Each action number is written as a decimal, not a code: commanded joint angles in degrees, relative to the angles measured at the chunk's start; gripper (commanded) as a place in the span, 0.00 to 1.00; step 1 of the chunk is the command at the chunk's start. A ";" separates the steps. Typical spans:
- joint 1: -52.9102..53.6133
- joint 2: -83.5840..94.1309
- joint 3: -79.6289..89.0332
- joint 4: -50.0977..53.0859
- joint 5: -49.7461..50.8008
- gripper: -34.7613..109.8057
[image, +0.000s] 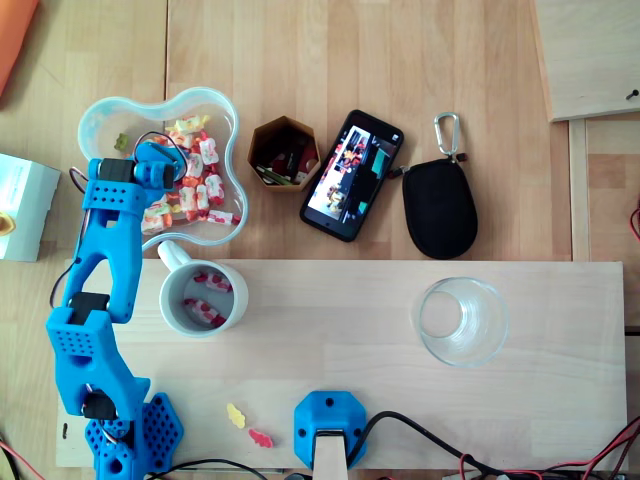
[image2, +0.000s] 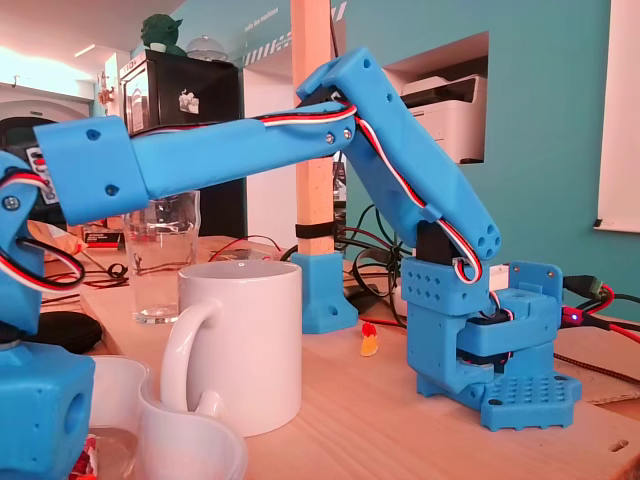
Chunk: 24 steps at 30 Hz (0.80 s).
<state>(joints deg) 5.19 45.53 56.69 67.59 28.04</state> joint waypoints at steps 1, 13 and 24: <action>0.00 2.55 -1.49 0.00 0.09 0.36; 0.00 2.46 -1.76 -0.97 0.00 0.24; 0.18 5.36 -3.87 -0.18 0.09 0.22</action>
<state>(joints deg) 5.19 45.53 56.43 66.53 27.51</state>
